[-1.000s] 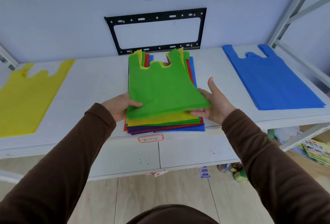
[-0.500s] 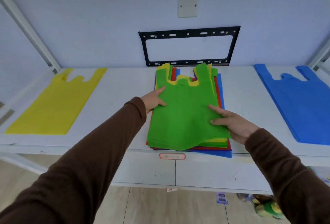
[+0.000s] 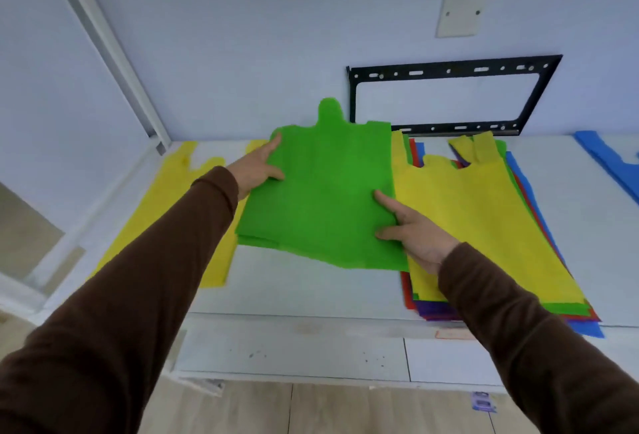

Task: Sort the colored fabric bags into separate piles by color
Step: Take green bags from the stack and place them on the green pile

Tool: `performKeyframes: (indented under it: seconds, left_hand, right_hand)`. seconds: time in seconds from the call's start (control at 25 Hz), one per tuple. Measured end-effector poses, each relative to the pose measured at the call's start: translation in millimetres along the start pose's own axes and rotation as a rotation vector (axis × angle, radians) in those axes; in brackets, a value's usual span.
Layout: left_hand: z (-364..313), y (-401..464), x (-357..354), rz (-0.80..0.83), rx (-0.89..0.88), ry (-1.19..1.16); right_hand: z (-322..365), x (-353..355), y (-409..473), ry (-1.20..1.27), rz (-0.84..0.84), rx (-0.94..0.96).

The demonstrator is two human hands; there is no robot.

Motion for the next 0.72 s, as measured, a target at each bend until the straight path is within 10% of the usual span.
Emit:
performKeyframes:
  seconds: [0.16,0.72]
  left_hand:
    - [104,2,-8,0.139,0.216,0.089]
    - [80,21,15,0.000,-0.001,0.427]
  right_hand:
    - [-26,-26,9,-0.419,-0.139,-0.094]
    - [-18,-25,18,-0.633,-0.322,-0.074]
Point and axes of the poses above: each hand's wrist, its own y-axis towards the middle knuckle, its own x-axis out of the back of the hand, z = x × y, the point moved 10 cm from there along y, towards the middle knuckle, and after that the axes turned 3 degrees about -z, right-handed, at the moved point
